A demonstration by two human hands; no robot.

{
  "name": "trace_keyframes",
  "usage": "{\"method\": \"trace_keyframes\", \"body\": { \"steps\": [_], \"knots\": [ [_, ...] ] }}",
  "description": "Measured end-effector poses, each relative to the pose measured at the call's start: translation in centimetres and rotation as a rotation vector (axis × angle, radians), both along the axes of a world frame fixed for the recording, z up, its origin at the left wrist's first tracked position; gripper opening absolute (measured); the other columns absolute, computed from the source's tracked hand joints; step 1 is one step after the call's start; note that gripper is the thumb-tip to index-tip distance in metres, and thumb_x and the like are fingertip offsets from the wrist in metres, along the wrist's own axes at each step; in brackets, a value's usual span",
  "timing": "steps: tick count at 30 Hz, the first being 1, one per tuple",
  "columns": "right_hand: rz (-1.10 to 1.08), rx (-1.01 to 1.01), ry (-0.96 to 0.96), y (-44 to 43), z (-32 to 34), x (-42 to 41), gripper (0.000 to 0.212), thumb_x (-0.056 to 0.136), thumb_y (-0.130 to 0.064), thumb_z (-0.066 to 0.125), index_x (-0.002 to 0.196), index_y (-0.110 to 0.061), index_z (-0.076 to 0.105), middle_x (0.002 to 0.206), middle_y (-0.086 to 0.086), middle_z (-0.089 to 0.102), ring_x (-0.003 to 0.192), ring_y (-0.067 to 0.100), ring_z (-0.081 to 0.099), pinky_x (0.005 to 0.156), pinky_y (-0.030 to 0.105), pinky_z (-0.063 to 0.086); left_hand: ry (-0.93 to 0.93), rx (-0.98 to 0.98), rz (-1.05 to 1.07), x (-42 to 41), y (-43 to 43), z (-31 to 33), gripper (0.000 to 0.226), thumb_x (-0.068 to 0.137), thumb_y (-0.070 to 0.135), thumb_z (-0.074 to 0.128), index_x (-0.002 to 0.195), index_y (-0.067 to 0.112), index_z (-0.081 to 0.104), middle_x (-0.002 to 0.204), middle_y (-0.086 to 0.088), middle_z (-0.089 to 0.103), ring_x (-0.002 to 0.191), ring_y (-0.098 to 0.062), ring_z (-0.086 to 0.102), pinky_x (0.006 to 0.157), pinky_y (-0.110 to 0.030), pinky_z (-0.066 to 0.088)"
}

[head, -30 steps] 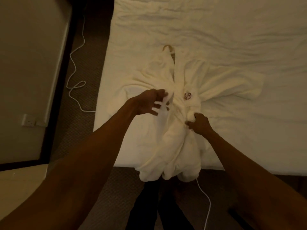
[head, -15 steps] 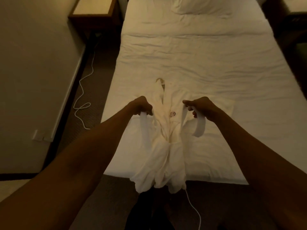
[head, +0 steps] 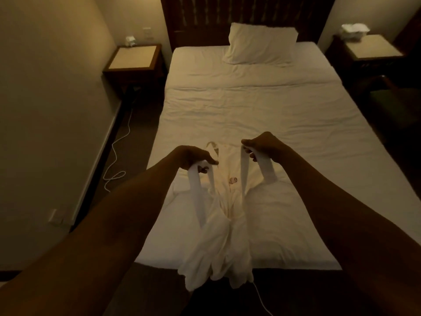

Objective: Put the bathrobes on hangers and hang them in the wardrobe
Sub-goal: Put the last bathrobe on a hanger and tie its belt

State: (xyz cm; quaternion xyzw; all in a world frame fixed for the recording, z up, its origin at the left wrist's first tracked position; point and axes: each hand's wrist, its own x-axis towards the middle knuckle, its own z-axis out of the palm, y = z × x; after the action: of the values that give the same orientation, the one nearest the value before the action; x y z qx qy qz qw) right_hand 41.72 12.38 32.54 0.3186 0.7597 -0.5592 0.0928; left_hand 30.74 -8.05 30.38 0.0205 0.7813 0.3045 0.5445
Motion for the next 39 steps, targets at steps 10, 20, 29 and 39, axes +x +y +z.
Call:
{"method": "trace_keyframes", "body": {
  "steps": [10,20,29,39],
  "knots": [
    [-0.041,-0.009,0.084,0.8,4.6,-1.1,0.031,0.091,-0.028,0.066,0.098,0.003,0.066,0.077,0.007,0.065,0.058,0.014,0.058,0.041,0.020,0.049,-0.145,0.327,0.055,-0.8,-1.8,4.2,0.062,0.081,0.043,0.070,0.128,0.004,0.059,0.095,-0.008,0.066,0.067,-0.013,0.056,0.061,-0.022,0.047],
    [-0.058,0.208,0.107,1.8,9.5,-4.7,0.030,0.091,-0.027,0.067,0.074,-0.002,0.063,0.071,0.007,0.065,0.055,0.013,0.055,0.052,0.027,0.054,0.359,-0.140,-0.482,-7.1,0.9,11.0,0.032,0.081,0.021,0.078,0.106,0.001,0.074,0.105,-0.015,0.073,0.084,-0.021,0.065,0.081,-0.034,0.056],
    [-0.169,0.623,0.218,3.6,15.9,-6.8,0.037,0.092,-0.039,0.059,0.102,-0.005,0.070,0.102,0.016,0.068,0.100,0.036,0.064,0.080,0.036,0.049,0.501,-0.007,-0.443,-9.0,1.2,17.3,0.028,0.083,0.019,0.076,0.110,0.015,0.074,0.096,-0.003,0.076,0.093,-0.020,0.071,0.082,-0.035,0.059],
    [-0.222,0.854,0.232,3.5,18.5,-7.3,0.035,0.095,-0.037,0.057,0.110,-0.006,0.065,0.100,0.010,0.064,0.099,0.030,0.062,0.078,0.035,0.045,0.423,-0.337,-0.771,-10.3,2.6,18.7,0.038,0.077,0.024,0.082,0.112,0.014,0.073,0.102,-0.001,0.076,0.095,-0.014,0.072,0.085,-0.033,0.057]
  ]
}}
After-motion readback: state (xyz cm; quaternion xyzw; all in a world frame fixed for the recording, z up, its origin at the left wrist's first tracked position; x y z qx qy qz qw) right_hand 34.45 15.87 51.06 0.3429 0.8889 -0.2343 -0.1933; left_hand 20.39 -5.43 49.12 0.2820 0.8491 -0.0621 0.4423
